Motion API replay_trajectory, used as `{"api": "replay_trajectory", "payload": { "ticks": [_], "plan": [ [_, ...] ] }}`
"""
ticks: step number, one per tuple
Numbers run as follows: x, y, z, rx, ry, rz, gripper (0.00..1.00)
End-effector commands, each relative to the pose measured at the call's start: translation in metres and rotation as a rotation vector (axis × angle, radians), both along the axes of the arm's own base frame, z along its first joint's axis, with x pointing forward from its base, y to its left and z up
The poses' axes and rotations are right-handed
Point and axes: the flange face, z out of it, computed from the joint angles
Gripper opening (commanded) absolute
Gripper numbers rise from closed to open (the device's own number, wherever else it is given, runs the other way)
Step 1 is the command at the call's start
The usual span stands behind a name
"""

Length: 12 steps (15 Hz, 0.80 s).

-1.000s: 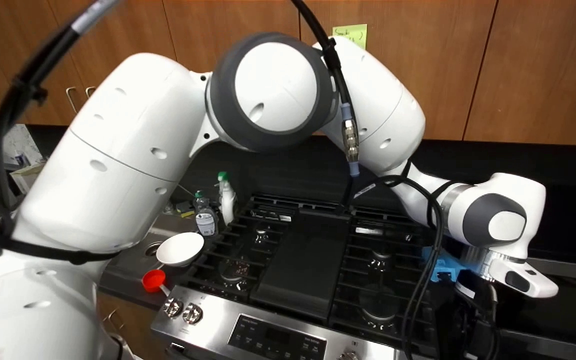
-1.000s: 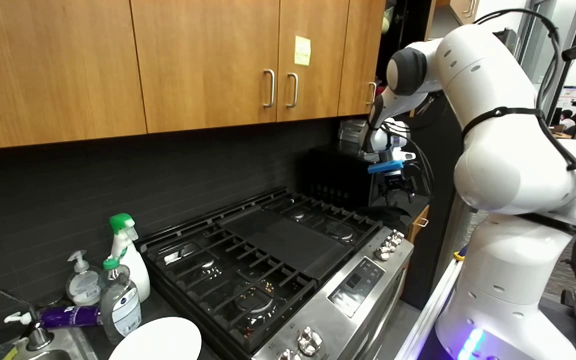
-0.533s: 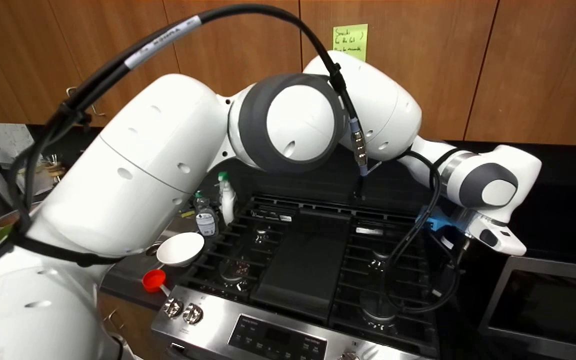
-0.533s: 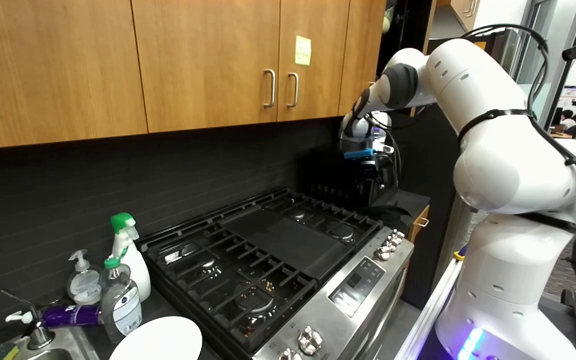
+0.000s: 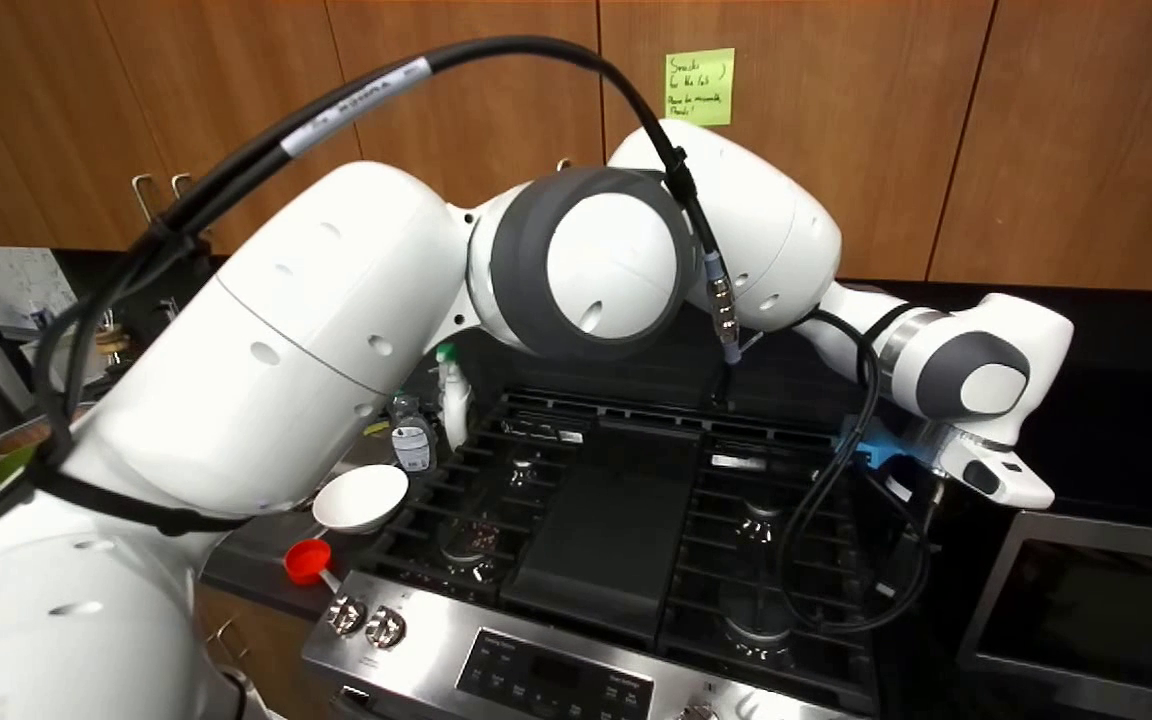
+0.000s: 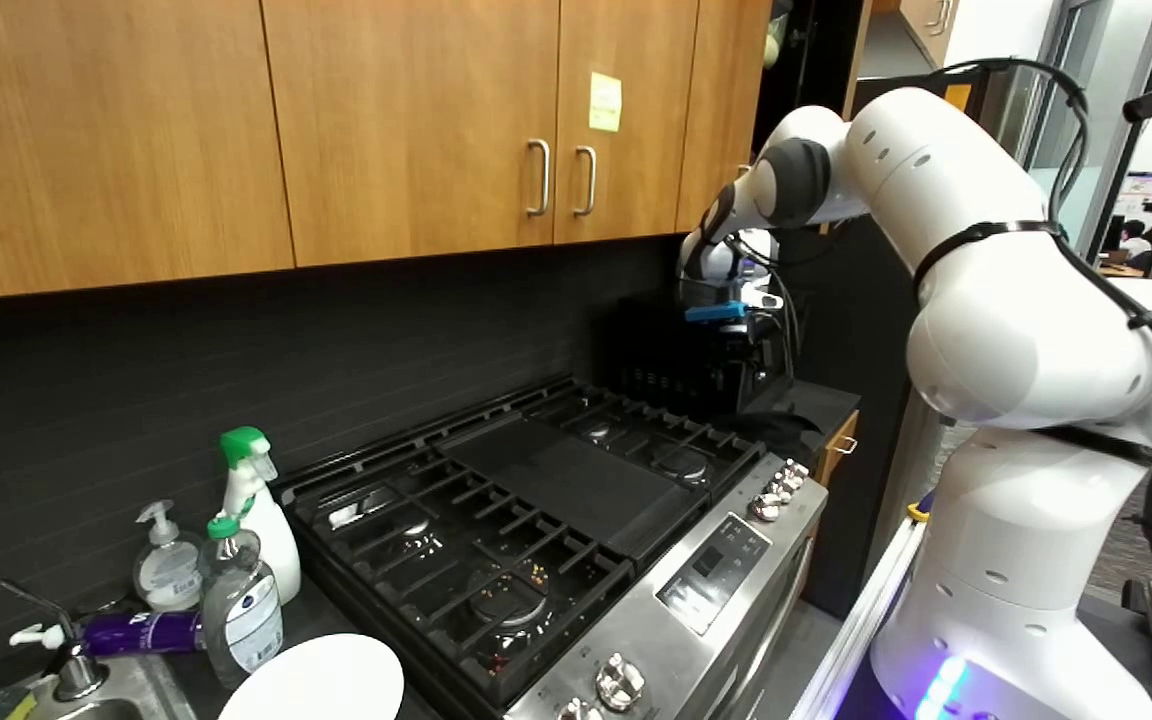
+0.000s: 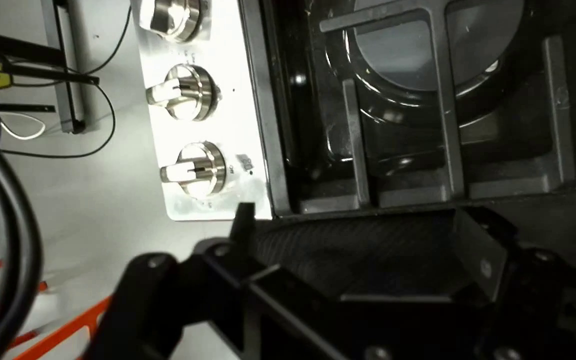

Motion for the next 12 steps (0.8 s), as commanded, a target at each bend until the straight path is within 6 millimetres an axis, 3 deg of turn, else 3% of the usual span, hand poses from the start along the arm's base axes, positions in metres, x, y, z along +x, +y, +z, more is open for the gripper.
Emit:
{"api": "replay_trajectory", "payload": {
  "ticks": [1, 12],
  "plan": [
    [0.014, -0.005, -0.008, -0.039, -0.019, 0.119, 1.0],
    [-0.03, -0.026, -0.075, -0.078, 0.073, 0.114, 1.0]
  ]
}}
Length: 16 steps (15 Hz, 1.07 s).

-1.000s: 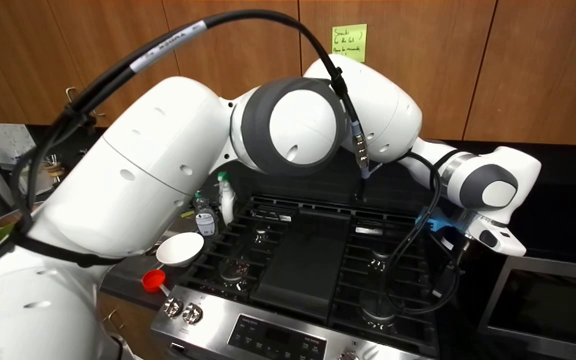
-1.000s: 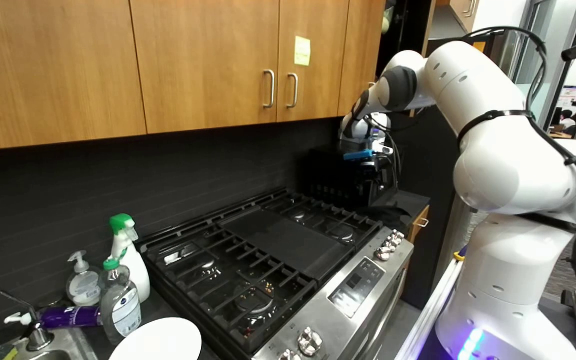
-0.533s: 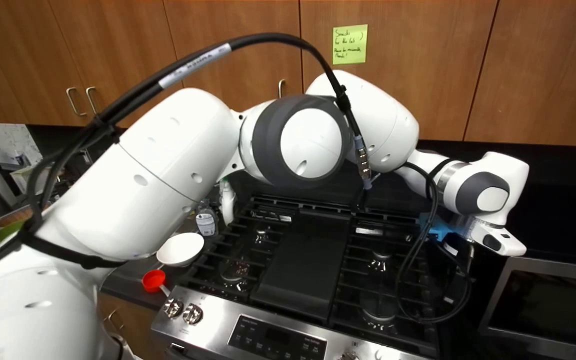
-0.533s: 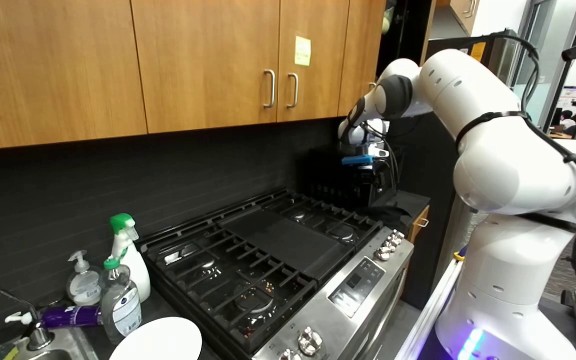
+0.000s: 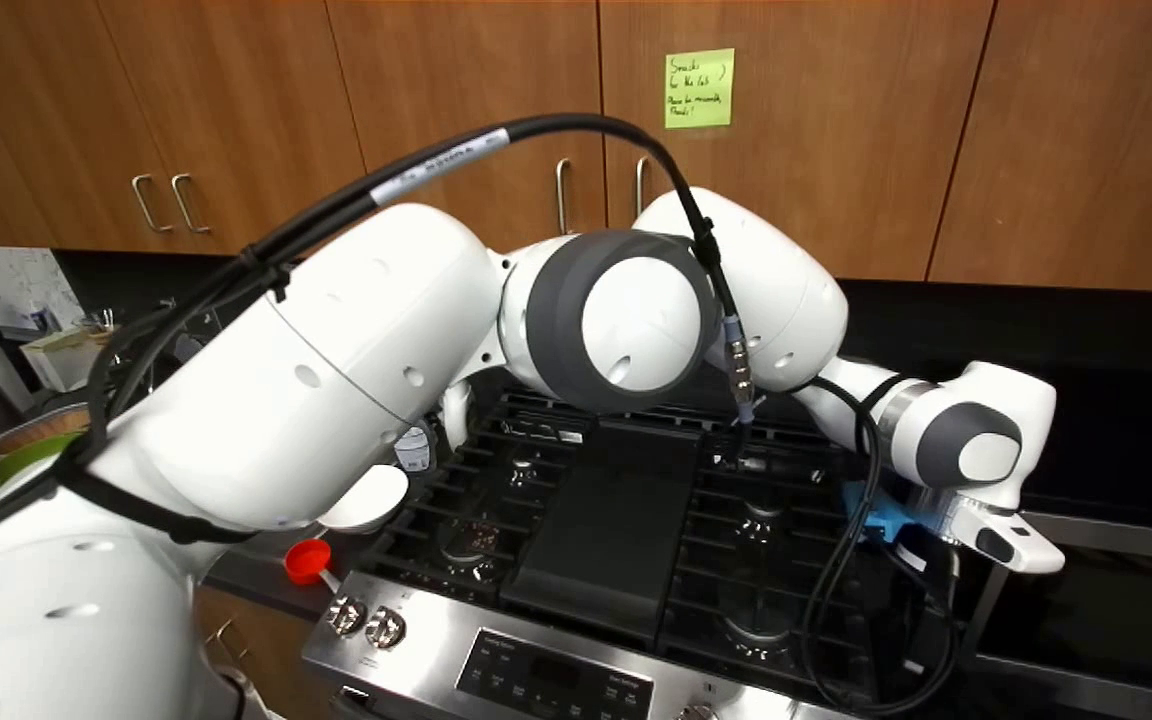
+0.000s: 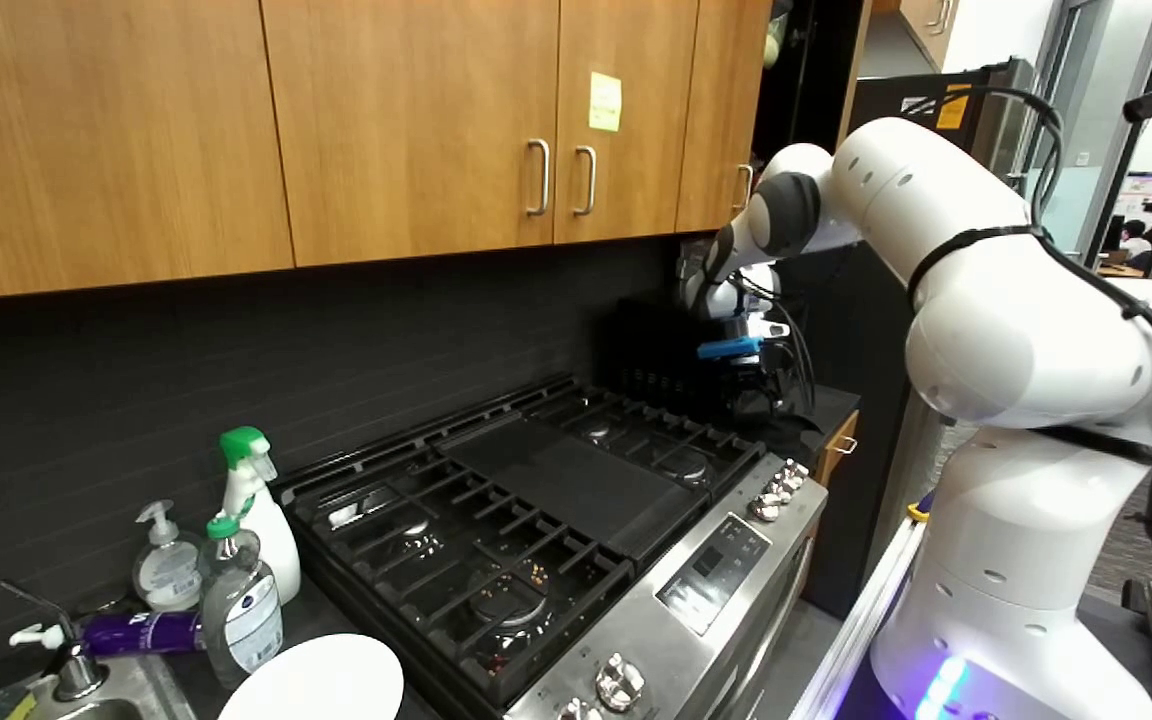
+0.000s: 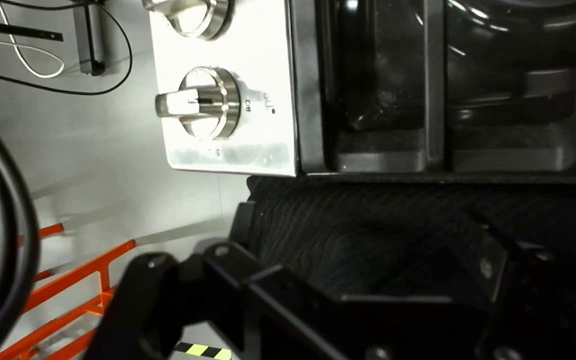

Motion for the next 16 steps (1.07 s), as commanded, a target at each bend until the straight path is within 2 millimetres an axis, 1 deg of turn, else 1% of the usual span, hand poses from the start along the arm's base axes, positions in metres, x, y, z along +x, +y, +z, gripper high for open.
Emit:
{"api": "replay_trajectory", "payload": {
  "ticks": [1, 3, 4, 8, 10, 11, 12, 13, 14, 16],
  "plan": [
    [-0.01, -0.009, -0.014, -0.027, -0.008, 0.01, 1.0],
    [-0.014, -0.015, -0.019, -0.049, -0.013, 0.026, 1.0],
    [-0.016, -0.017, -0.018, -0.063, -0.01, 0.04, 1.0],
    [-0.021, -0.029, 0.011, -0.267, 0.116, 0.017, 1.0],
    [-0.02, -0.028, 0.017, -0.328, 0.171, 0.099, 1.0],
    [-0.018, -0.027, 0.019, -0.321, 0.177, 0.153, 1.0],
    [-0.02, -0.025, 0.015, -0.204, 0.173, 0.116, 1.0],
    [-0.022, -0.018, 0.014, -0.121, 0.185, 0.095, 1.0],
    [-0.021, -0.024, 0.005, -0.223, 0.188, 0.099, 1.0],
    [-0.022, -0.019, 0.004, -0.163, 0.202, 0.095, 1.0]
  ]
}}
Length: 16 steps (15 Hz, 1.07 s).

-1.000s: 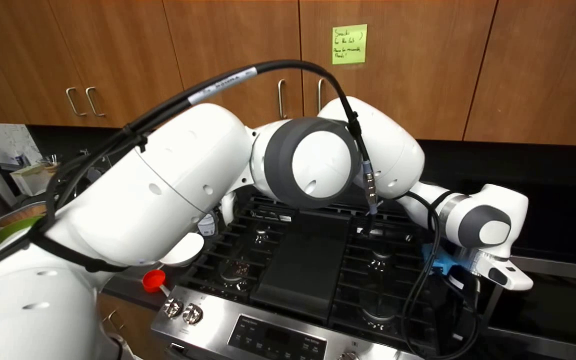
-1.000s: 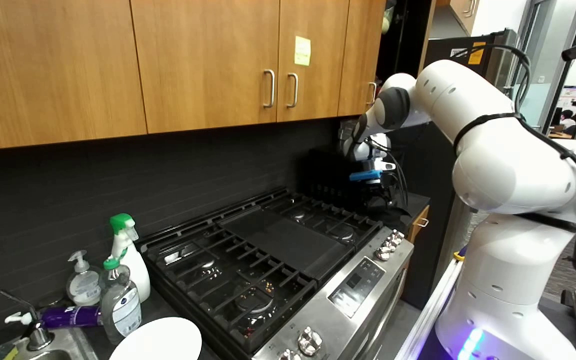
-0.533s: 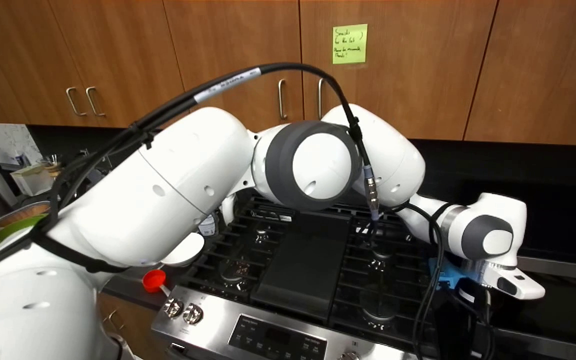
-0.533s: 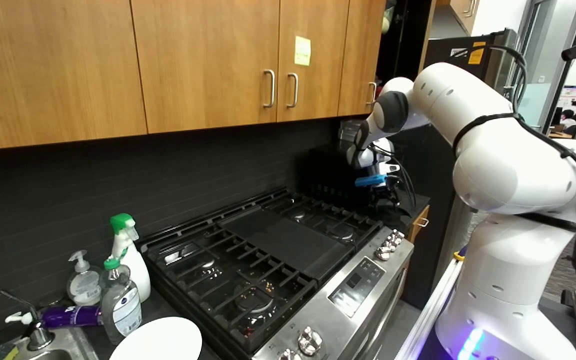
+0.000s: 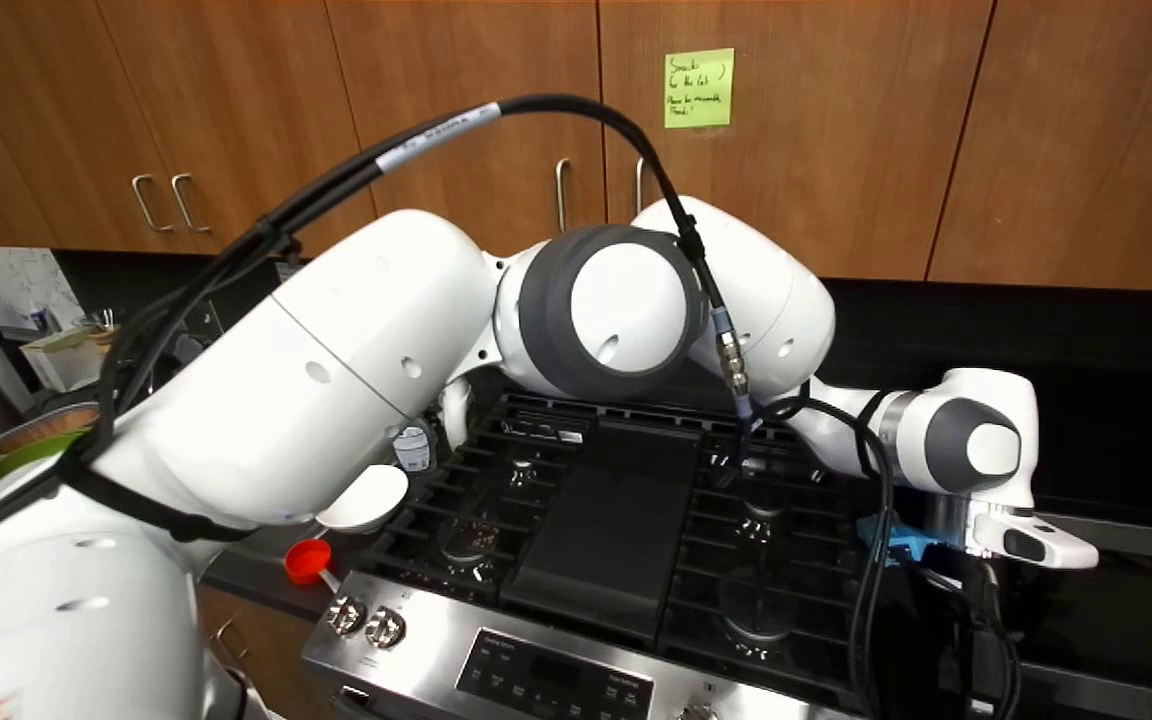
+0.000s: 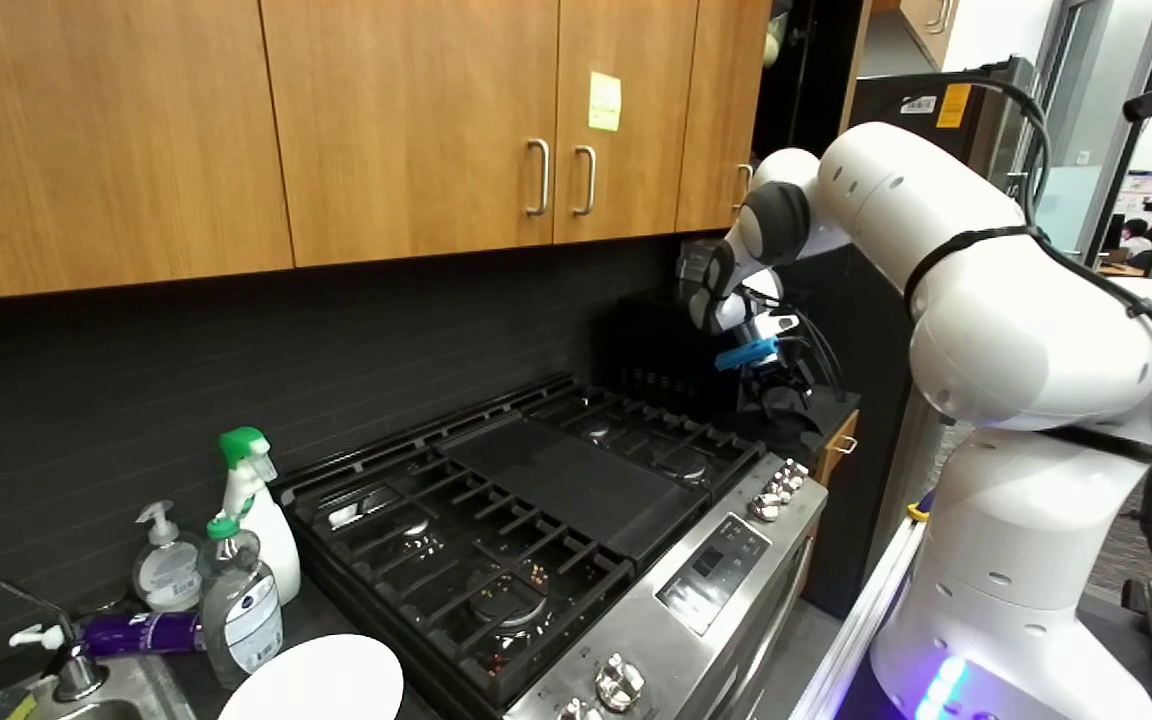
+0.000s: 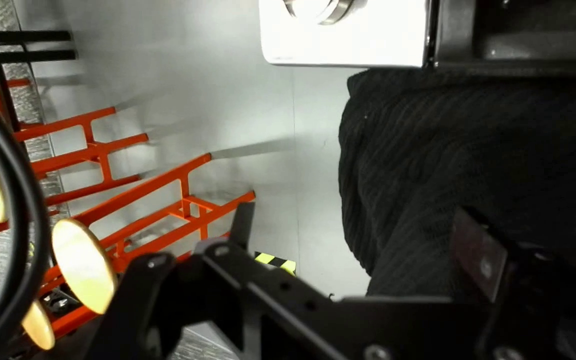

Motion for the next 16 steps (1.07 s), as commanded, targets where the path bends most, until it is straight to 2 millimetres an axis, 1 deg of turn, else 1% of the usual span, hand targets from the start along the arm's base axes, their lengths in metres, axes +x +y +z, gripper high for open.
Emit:
{"api": "replay_trajectory", "payload": {
  "ticks": [1, 2, 4, 5, 6, 8, 13, 16],
  "plan": [
    [0.0, 0.0, 0.0, 0.006, 0.0, -0.001, 1.0],
    [-0.001, -0.001, 0.0, 0.008, 0.0, -0.001, 1.0],
    [-0.004, 0.0, 0.006, 0.061, -0.015, -0.067, 1.0],
    [-0.008, 0.005, 0.008, 0.121, -0.014, -0.132, 1.0],
    [-0.009, 0.009, 0.01, 0.146, -0.006, -0.178, 1.0],
    [-0.008, 0.015, 0.015, 0.204, -0.003, -0.257, 1.0],
    [0.0, 0.018, 0.032, 0.216, -0.003, -0.395, 1.0],
    [-0.002, 0.021, 0.035, 0.194, 0.029, -0.485, 1.0]
  ]
}}
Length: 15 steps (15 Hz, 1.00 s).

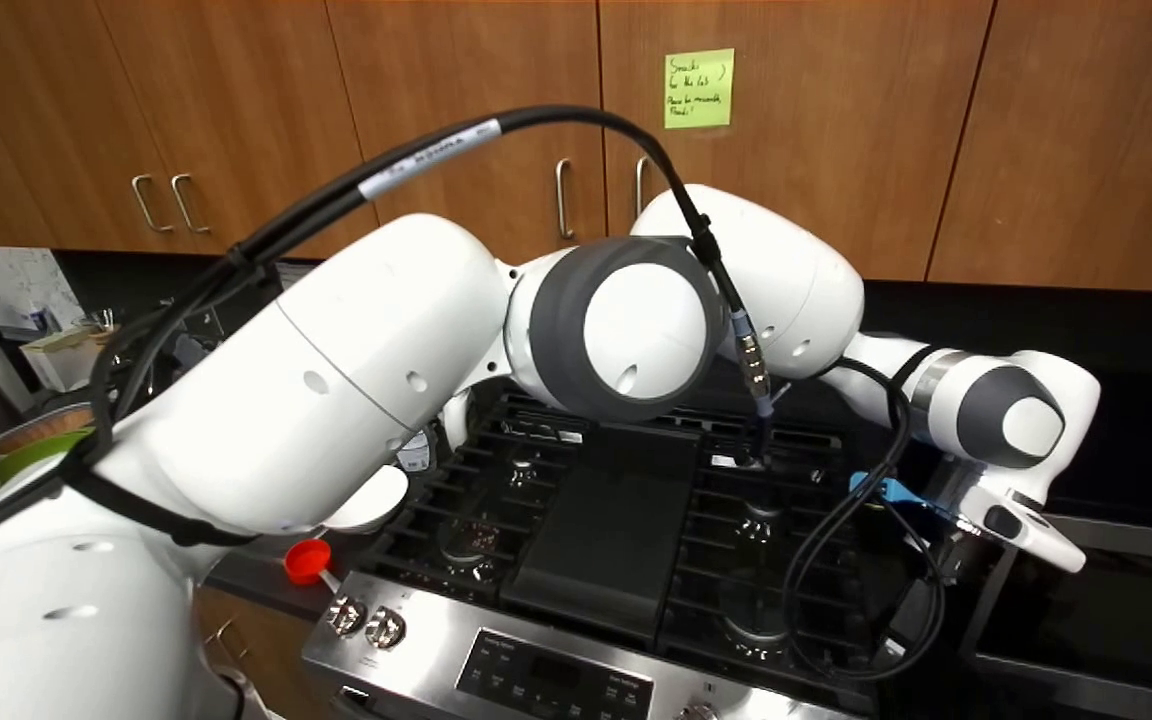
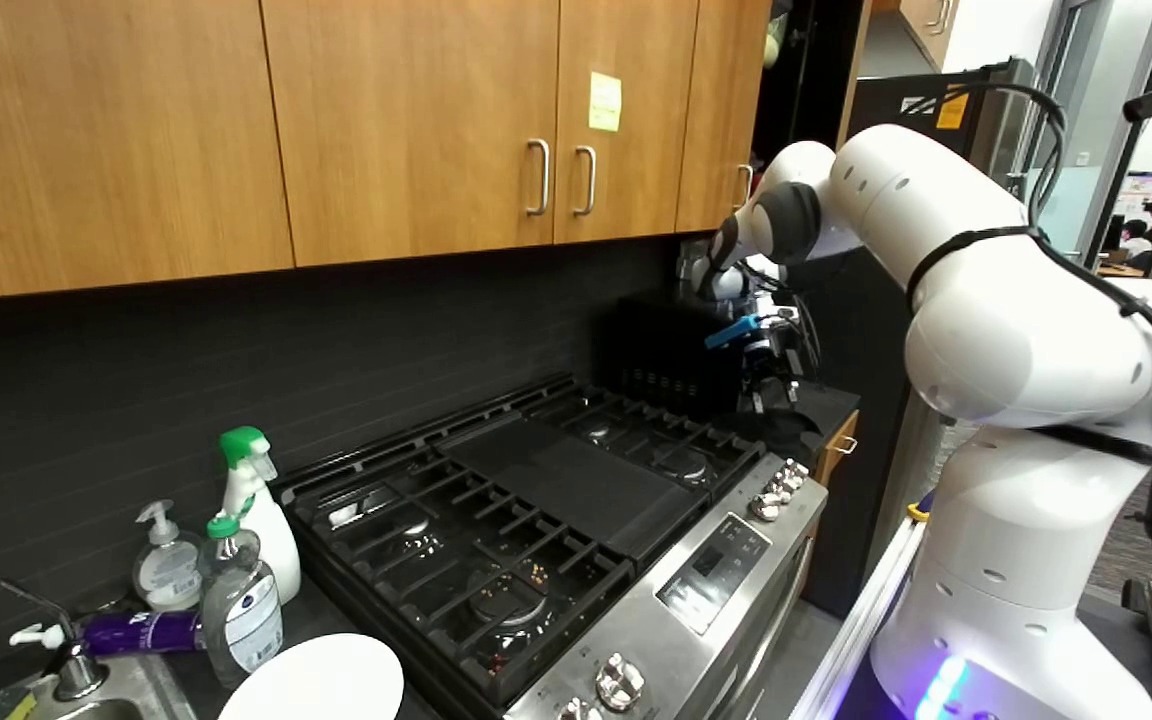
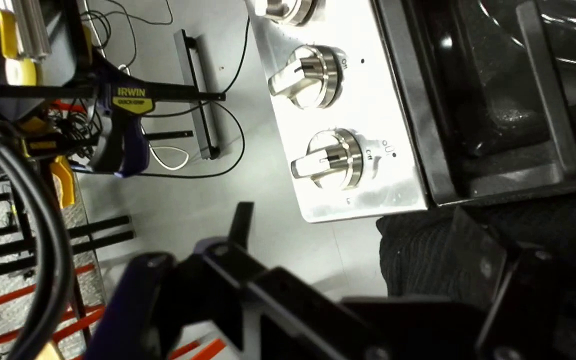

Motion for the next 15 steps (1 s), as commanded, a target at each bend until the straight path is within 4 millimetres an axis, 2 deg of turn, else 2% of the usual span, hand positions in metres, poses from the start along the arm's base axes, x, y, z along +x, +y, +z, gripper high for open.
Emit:
{"api": "replay_trajectory", "payload": {
  "ticks": [1, 4, 6, 11, 13, 15],
  "plan": [
    [-0.001, 0.007, 0.008, 0.002, 0.053, -0.108, 1.0],
    [-0.007, 0.009, 0.004, -0.026, 0.13, -0.222, 1.0],
    [-0.017, 0.006, -0.002, 0.012, 0.148, -0.261, 1.0],
    [-0.051, -0.013, -0.015, 0.182, -0.037, -0.374, 1.0],
    [-0.055, -0.018, -0.014, 0.229, -0.125, -0.422, 1.0],
    [-0.049, -0.027, -0.01, 0.16, -0.19, -0.439, 1.0]
  ]
}}
